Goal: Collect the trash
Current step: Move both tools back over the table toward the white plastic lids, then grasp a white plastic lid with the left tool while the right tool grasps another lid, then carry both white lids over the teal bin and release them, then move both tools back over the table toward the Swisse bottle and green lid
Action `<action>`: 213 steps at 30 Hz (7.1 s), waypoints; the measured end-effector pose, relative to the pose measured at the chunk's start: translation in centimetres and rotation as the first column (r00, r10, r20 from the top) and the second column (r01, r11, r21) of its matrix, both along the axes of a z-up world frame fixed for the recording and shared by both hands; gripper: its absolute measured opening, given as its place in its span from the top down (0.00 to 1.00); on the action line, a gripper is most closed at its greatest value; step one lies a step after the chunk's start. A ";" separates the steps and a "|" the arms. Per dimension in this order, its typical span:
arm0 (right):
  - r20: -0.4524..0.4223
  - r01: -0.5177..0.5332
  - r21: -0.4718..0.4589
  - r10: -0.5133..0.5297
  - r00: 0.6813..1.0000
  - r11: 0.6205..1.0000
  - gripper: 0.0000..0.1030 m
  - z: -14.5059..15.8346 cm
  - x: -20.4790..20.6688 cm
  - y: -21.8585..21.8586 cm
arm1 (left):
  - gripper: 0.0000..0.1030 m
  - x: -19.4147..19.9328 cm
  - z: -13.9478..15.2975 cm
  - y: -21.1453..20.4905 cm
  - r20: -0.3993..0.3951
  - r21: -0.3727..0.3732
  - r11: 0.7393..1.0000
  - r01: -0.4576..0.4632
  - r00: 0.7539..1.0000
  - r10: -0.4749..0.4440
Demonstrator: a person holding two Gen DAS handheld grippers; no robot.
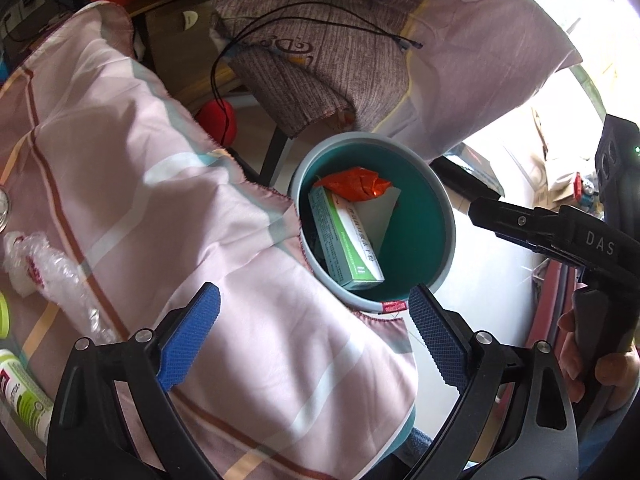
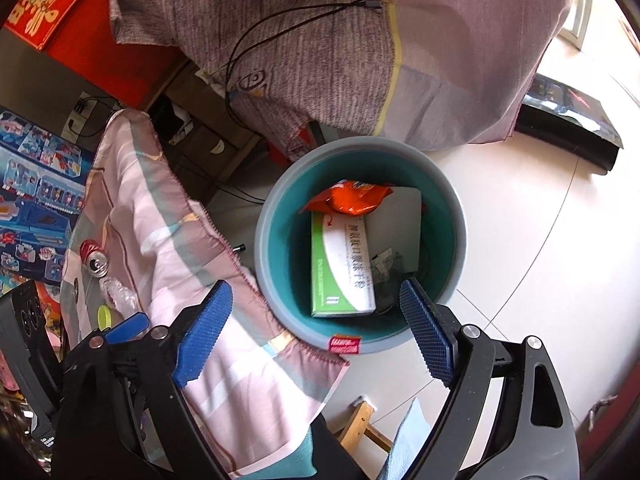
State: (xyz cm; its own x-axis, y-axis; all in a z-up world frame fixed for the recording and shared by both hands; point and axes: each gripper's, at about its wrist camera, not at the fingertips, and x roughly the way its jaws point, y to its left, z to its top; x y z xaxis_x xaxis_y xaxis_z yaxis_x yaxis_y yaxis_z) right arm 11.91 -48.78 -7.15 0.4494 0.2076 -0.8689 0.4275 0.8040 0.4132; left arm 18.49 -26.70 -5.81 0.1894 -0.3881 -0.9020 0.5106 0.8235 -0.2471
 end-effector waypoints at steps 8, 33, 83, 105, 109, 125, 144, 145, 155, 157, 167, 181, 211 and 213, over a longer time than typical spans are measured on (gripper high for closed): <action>-0.004 -0.078 0.005 0.078 0.997 0.997 0.19 1.4 -0.5 4.3 | 0.07 -1.9 1.5 4.7 0.025 -0.018 0.998 -0.062 0.998 0.062; -0.007 -0.497 -0.071 0.498 0.867 0.865 0.17 1.9 0.1 27.7 | 0.07 -8.9 0.0 31.4 0.095 0.030 0.915 -0.403 0.912 0.399; -0.050 -0.646 -0.137 0.646 0.761 0.751 0.95 -2.8 0.2 36.9 | 0.94 -10.4 -4.0 34.5 0.118 0.100 0.922 -0.373 0.925 0.361; 0.129 -0.351 -0.083 0.360 0.924 0.933 0.95 1.7 0.1 18.8 | 0.94 -6.7 3.7 20.9 0.251 0.057 0.972 -0.226 0.946 0.205; 0.168 -0.242 -0.103 0.257 0.952 0.965 0.95 3.2 -0.7 12.6 | 0.94 -5.5 4.4 15.2 0.262 0.055 0.988 -0.143 0.957 0.124; 0.143 -0.019 -0.066 0.029 0.989 0.998 0.95 0.7 -1.8 -1.8 | 0.94 -2.2 1.5 -3.1 0.192 0.121 0.987 0.107 0.973 -0.129; 0.063 0.043 -0.044 -0.041 0.997 0.998 0.95 -2.9 -0.1 -5.5 | 0.54 0.6 -3.5 -10.0 0.098 0.157 0.971 0.183 0.975 -0.199; 0.060 0.042 -0.044 -0.040 0.997 0.998 0.95 -3.0 0.0 -5.5 | 0.47 0.5 -3.4 -9.8 0.108 0.156 0.971 0.180 0.974 -0.198; 0.048 0.020 -0.043 -0.018 0.999 0.999 0.79 -3.2 0.9 -4.2 | 0.23 0.2 -2.1 -7.4 0.133 0.128 0.981 0.149 0.977 -0.166; 0.046 0.017 -0.031 -0.016 0.999 0.999 0.61 -3.2 1.0 -4.0 | 0.18 0.2 -2.0 -7.0 0.134 0.124 0.983 0.134 0.980 -0.150; 0.035 0.019 -0.058 -0.017 0.999 0.998 0.25 -1.8 0.6 -2.3 | 0.12 -0.1 -1.0 -4.4 0.127 0.087 0.992 0.095 0.986 -0.106; 0.013 -0.025 -0.116 0.026 1.000 0.993 0.21 0.9 -0.2 1.9 | 0.08 -1.8 1.6 0.8 0.161 0.041 0.999 0.021 0.987 -0.027; -0.027 -0.344 -0.225 0.347 0.938 0.912 0.21 3.7 5.9 18.7 | 0.06 -1.2 2.3 19.9 0.166 0.008 0.959 -0.284 0.946 0.279; -0.032 -0.366 -0.221 0.368 0.929 0.904 0.21 3.6 6.5 19.8 | 0.06 -1.1 2.1 21.7 0.157 0.009 0.946 -0.323 0.935 0.318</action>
